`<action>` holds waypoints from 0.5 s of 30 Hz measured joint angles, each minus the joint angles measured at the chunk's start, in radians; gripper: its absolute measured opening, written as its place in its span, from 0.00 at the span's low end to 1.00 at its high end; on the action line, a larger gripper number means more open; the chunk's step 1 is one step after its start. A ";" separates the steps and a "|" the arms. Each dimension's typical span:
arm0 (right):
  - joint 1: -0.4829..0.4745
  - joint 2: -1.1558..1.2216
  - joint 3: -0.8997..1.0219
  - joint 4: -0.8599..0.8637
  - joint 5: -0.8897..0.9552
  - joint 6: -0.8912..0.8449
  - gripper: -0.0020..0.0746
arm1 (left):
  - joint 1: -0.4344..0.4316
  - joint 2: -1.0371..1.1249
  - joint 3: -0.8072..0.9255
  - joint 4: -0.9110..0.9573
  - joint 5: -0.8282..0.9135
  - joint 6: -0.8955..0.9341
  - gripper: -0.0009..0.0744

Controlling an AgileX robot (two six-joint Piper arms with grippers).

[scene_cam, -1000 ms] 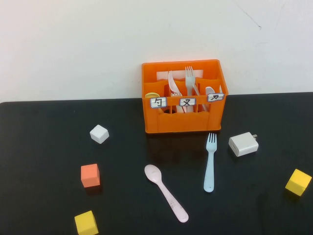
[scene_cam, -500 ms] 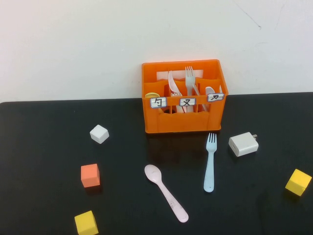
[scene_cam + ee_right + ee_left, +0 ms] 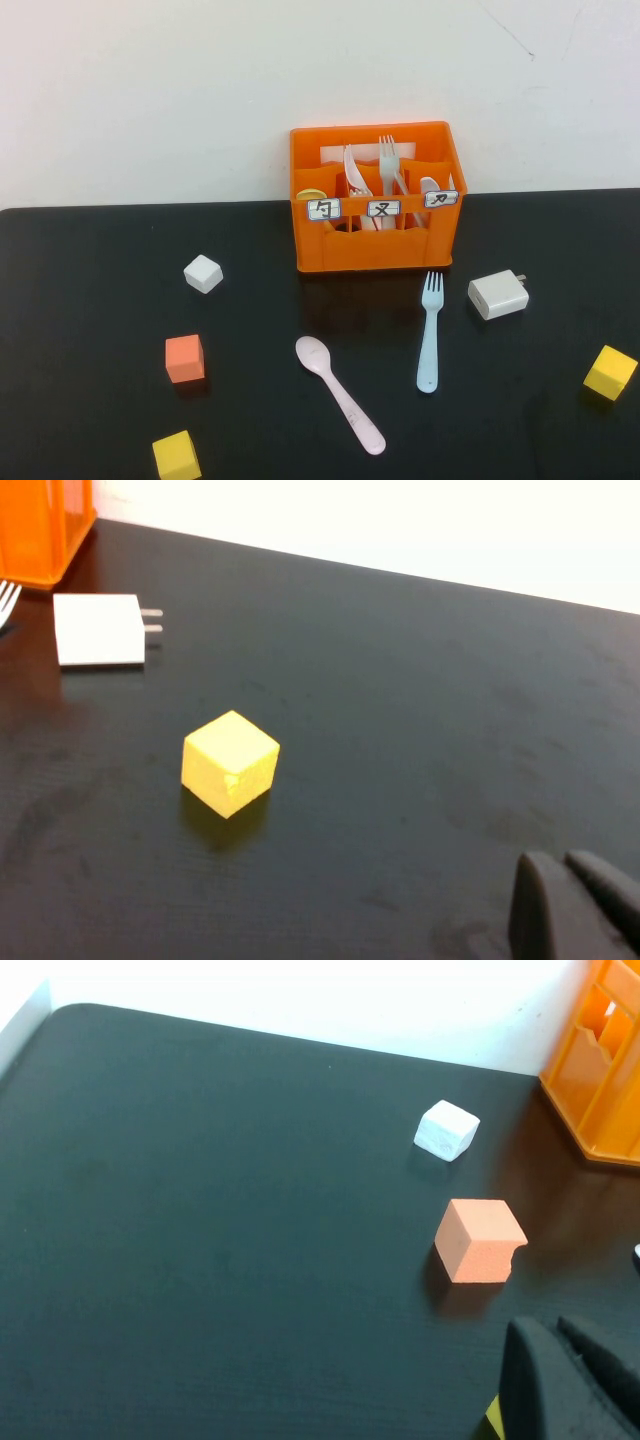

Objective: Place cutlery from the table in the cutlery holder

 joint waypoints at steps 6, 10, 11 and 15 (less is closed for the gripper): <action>0.000 0.000 0.007 -0.015 -0.043 0.000 0.02 | 0.000 0.000 0.002 0.009 -0.050 0.000 0.01; 0.000 0.000 0.013 -0.016 -0.186 0.000 0.02 | 0.000 0.000 0.002 0.019 -0.173 0.000 0.01; 0.000 0.000 0.013 -0.016 -0.244 0.000 0.02 | 0.000 0.000 0.002 0.019 -0.220 0.000 0.01; 0.000 0.000 0.013 -0.016 -0.490 0.000 0.02 | 0.000 0.000 0.002 0.019 -0.427 0.000 0.01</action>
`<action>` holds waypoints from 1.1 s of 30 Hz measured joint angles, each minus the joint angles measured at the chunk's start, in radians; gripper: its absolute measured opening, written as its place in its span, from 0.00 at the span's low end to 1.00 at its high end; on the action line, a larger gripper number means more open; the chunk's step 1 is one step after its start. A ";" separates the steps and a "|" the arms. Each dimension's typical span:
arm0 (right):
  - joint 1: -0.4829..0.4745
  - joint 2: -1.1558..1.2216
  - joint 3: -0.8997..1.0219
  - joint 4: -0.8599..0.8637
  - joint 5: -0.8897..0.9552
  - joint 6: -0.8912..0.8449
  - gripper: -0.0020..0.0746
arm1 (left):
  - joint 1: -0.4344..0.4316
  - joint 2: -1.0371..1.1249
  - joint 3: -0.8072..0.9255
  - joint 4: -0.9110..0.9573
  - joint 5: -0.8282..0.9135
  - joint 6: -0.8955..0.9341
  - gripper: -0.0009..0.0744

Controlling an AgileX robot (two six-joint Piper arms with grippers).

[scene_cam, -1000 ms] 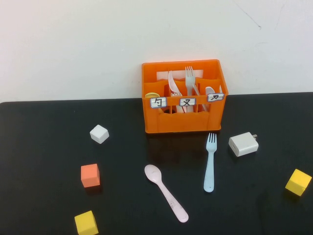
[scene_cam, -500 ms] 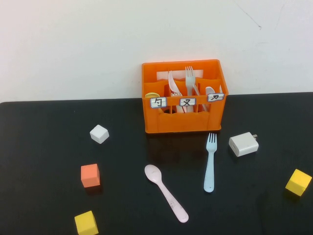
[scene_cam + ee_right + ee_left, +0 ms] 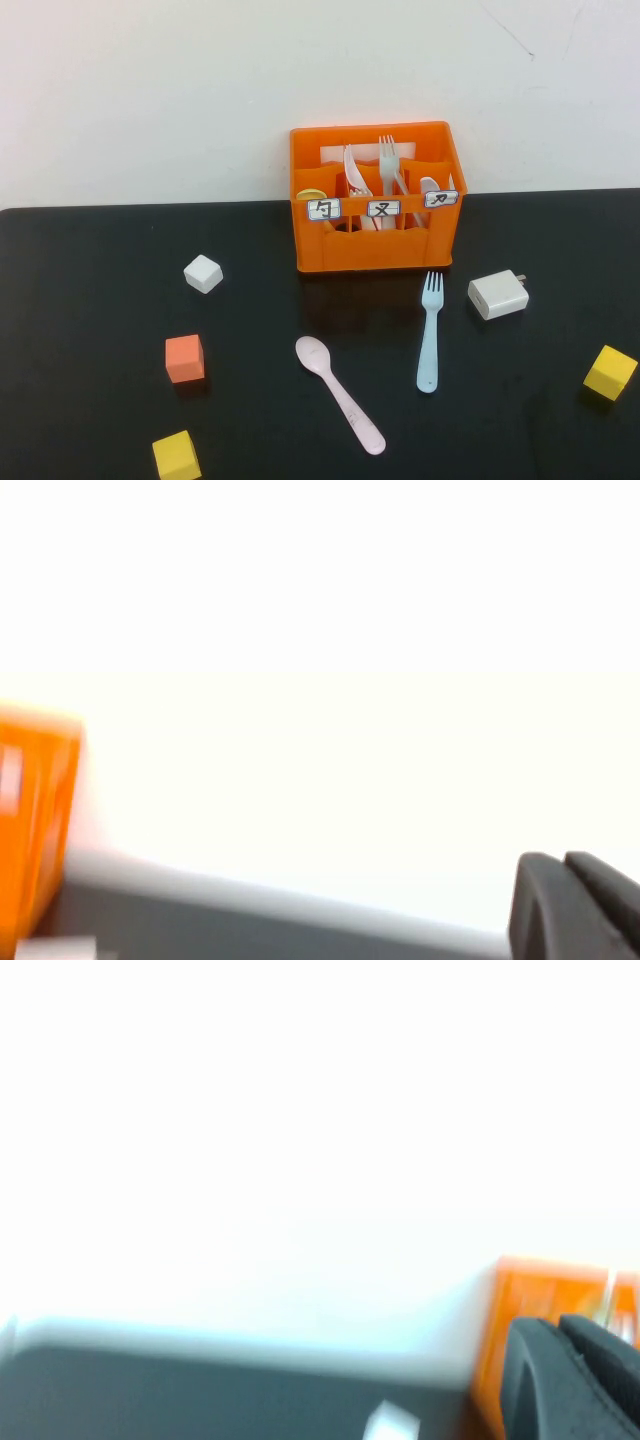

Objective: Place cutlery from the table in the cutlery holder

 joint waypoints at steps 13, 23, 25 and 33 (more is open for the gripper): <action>0.000 0.000 0.000 0.000 -0.450 0.000 0.02 | 0.000 -0.004 0.000 0.000 -0.510 0.000 0.01; 0.000 0.000 -0.002 -0.010 -0.432 0.011 0.02 | 0.000 -0.005 0.000 -0.085 -0.543 -0.046 0.01; 0.000 0.000 -0.025 -0.019 -0.350 0.018 0.02 | 0.000 -0.005 -0.009 -0.121 -0.487 -0.053 0.01; 0.000 0.013 -0.273 -0.035 0.134 0.022 0.02 | 0.000 0.006 -0.314 -0.131 0.044 -0.053 0.01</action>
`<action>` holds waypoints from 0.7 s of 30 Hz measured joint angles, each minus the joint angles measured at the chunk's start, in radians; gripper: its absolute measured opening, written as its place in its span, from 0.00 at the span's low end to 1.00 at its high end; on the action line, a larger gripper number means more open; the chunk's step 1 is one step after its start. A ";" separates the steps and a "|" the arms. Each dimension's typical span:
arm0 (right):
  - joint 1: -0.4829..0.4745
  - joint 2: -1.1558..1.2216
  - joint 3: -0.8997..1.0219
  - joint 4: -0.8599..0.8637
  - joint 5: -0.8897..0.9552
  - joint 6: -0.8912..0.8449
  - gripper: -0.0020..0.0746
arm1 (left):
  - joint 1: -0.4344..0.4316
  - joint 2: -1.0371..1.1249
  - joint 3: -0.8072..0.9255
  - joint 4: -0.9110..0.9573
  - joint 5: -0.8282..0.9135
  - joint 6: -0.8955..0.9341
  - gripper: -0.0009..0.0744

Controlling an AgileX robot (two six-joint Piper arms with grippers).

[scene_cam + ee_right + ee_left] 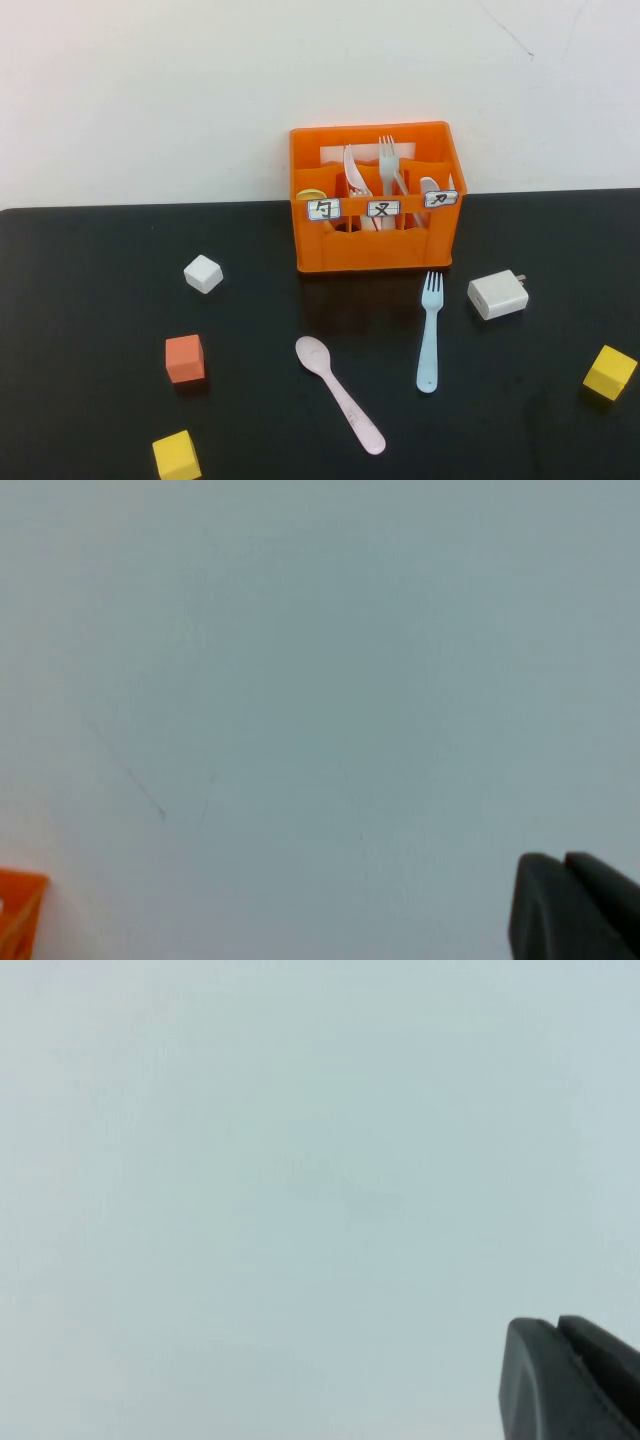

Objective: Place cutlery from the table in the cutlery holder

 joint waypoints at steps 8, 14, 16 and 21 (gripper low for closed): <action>0.000 0.204 -0.151 0.034 0.338 0.001 0.02 | 0.000 0.192 -0.144 0.003 0.294 0.014 0.01; 0.000 0.394 -0.190 0.245 0.490 -0.195 0.02 | 0.000 0.320 -0.114 -0.008 0.335 0.029 0.01; 0.000 0.449 -0.190 0.333 0.528 -0.300 0.02 | 0.000 0.359 -0.106 -0.042 0.357 0.029 0.01; 0.000 0.567 -0.190 0.478 0.616 -0.549 0.02 | 0.000 0.503 -0.138 -0.175 0.529 0.055 0.01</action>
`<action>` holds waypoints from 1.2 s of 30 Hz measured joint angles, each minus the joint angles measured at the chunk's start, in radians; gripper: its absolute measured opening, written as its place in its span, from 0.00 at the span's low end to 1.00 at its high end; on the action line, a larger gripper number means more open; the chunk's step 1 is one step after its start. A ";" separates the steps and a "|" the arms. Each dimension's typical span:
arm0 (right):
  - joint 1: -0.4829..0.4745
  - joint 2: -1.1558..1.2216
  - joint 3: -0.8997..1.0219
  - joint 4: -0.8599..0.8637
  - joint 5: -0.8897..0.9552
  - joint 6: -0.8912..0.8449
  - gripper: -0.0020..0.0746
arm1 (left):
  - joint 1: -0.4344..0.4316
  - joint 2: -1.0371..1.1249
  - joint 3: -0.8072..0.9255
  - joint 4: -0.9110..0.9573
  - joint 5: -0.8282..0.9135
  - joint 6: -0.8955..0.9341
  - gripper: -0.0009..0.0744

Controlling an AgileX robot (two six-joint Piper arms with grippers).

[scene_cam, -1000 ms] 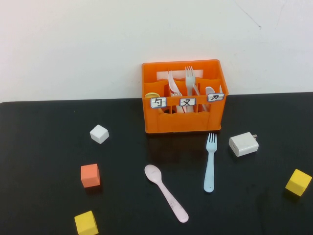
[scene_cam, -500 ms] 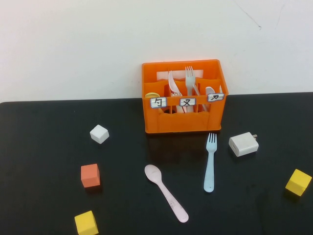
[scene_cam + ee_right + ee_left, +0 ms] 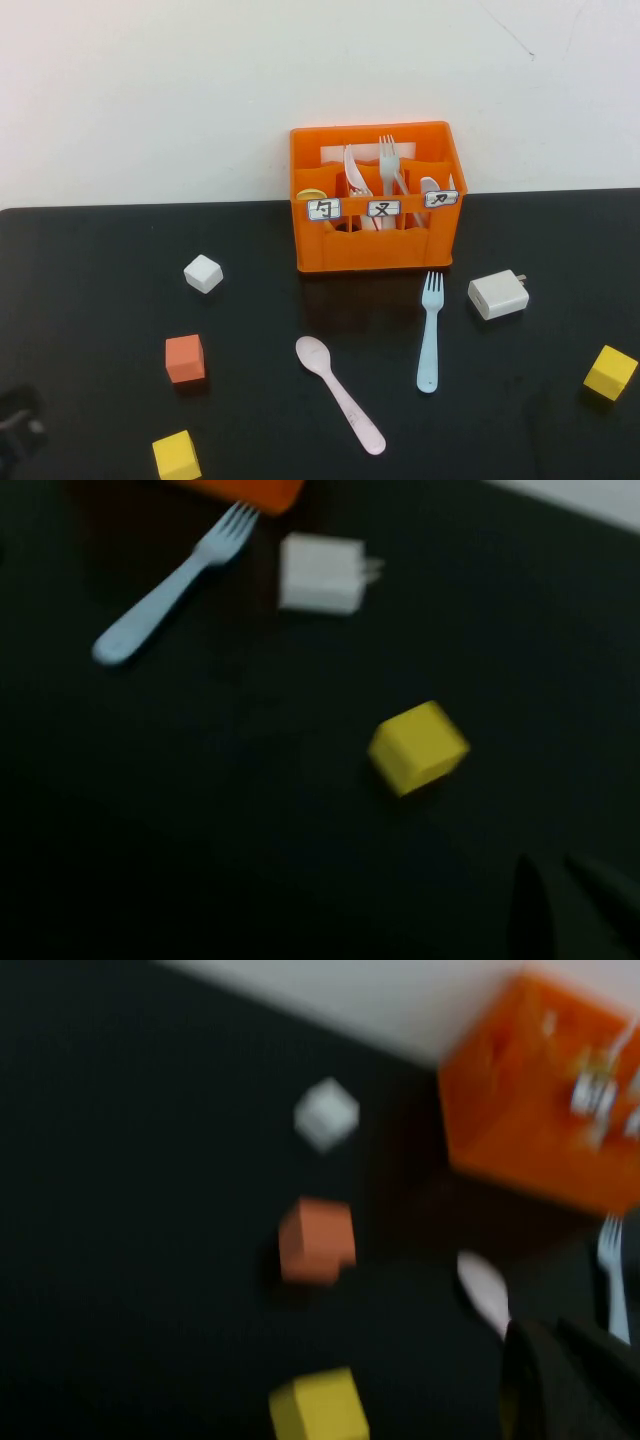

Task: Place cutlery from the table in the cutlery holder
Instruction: Pick up the spoon

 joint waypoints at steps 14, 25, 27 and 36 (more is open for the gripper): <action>0.000 0.332 -0.006 0.396 0.095 -0.356 0.02 | -0.003 0.603 -0.183 -0.457 0.275 0.424 0.01; 0.000 0.428 -0.007 0.447 0.112 -0.441 0.02 | -0.360 0.941 -0.376 -0.378 0.079 0.264 0.01; 0.000 0.428 -0.007 0.448 0.112 -0.443 0.02 | -0.429 0.992 -0.417 -0.294 0.055 0.166 0.01; 0.022 0.428 -0.058 0.367 0.133 -0.417 0.02 | -0.644 1.203 -0.614 0.179 0.084 -0.336 0.20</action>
